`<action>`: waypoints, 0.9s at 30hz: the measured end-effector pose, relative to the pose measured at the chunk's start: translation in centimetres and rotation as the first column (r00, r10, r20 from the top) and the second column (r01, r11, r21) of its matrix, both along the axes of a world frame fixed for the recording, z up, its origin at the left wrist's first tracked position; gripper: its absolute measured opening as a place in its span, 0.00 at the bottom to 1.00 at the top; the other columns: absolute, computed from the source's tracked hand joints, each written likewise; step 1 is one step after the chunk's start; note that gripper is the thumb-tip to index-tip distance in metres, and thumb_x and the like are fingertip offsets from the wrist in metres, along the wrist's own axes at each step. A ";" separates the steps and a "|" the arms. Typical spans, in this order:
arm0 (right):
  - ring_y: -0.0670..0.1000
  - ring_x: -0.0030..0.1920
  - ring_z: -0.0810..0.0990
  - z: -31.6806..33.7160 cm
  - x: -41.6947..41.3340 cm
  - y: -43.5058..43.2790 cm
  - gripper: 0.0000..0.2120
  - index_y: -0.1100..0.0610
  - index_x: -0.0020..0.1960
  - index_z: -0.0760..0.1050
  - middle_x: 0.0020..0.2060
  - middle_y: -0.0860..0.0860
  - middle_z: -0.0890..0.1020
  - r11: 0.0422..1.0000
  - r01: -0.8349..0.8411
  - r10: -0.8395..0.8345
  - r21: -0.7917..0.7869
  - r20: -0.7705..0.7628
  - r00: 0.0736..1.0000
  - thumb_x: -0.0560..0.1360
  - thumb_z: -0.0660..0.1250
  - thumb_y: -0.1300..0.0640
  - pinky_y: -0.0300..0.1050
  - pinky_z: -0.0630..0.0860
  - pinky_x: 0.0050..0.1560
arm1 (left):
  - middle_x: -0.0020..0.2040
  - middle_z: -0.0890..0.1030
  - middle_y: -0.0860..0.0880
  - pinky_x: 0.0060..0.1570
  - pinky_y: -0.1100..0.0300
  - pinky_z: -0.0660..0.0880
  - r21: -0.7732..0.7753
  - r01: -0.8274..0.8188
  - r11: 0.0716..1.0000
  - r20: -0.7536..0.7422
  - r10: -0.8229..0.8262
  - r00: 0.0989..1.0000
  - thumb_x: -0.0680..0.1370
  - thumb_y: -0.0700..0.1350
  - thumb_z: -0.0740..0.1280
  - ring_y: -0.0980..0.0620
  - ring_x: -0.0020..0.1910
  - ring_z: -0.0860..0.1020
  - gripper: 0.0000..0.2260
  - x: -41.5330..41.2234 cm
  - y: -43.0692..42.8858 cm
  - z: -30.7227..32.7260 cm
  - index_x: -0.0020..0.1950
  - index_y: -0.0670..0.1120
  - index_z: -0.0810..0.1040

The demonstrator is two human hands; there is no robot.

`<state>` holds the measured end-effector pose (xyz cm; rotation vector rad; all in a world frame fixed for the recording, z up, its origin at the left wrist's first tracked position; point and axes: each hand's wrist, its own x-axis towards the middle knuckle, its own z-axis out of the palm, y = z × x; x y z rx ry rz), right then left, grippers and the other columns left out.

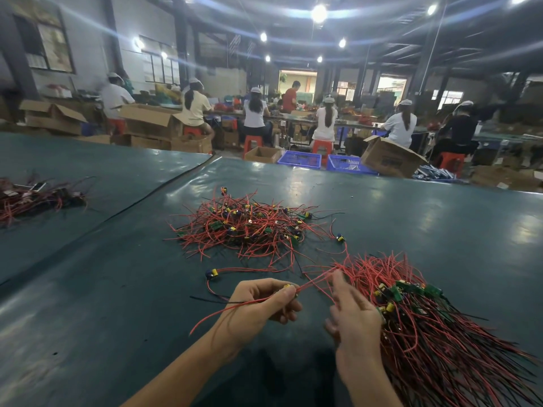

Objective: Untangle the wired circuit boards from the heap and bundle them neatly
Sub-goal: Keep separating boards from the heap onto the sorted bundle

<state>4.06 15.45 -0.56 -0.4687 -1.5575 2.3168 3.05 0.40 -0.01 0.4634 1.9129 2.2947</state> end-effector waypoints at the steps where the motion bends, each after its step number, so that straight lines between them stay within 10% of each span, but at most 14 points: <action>1: 0.47 0.28 0.74 -0.2 0.3 -0.9 0.11 0.58 0.37 0.83 0.26 0.52 0.80 0.997 -0.058 0.059 0.056 -0.009 0.998 0.73 0.73 0.51 0.44 0.75 0.30 | 0.37 0.83 0.42 0.35 0.62 0.76 0.001 0.001 1.000 0.004 -0.001 1.000 0.70 0.47 0.69 0.50 0.33 0.80 0.12 0.0 0.0 0.0 0.46 0.40 0.83; 7: 0.55 0.33 0.78 -0.2 0.8 -2.6 0.10 0.55 0.35 0.86 0.29 0.58 0.81 0.991 -0.092 0.093 0.101 0.000 0.996 0.74 0.72 0.56 0.48 0.77 0.38 | 0.36 0.83 0.44 0.36 0.61 0.76 -0.096 0.042 0.995 -0.005 -0.042 0.999 0.71 0.48 0.70 0.51 0.33 0.80 0.11 0.2 0.0 0.1 0.45 0.41 0.83; 14: 0.42 0.22 0.60 0.5 -0.2 2.0 0.06 0.58 0.44 0.85 0.24 0.46 0.69 0.971 0.141 -0.143 -0.191 0.007 0.990 0.75 0.71 0.56 0.34 0.59 0.19 | 0.35 0.83 0.42 0.33 0.64 0.75 -0.001 0.075 0.997 0.057 -0.075 0.996 0.69 0.48 0.72 0.52 0.30 0.79 0.09 -0.1 -0.6 0.4 0.42 0.42 0.85; 20: 0.42 0.23 0.60 0.8 0.6 1.2 0.09 0.57 0.40 0.85 0.28 0.46 0.75 0.983 -0.019 -0.007 -0.180 -0.146 0.989 0.70 0.70 0.53 0.34 0.57 0.20 | 0.35 0.81 0.45 0.32 0.66 0.77 0.304 -0.105 0.947 0.258 0.024 0.966 0.61 0.48 0.77 0.55 0.29 0.77 0.10 -0.8 -1.0 0.3 0.36 0.44 0.85; 27: 0.43 0.23 0.63 1.3 1.1 0.6 0.26 0.59 0.44 0.83 0.28 0.49 0.73 0.970 -0.149 0.098 -0.193 -0.252 0.963 0.69 0.62 0.37 0.34 0.59 0.21 | 0.35 0.80 0.45 0.34 0.60 0.74 0.307 -0.213 0.928 0.251 0.137 0.958 0.73 0.55 0.66 0.51 0.31 0.77 0.13 -1.2 -1.5 0.9 0.38 0.45 0.79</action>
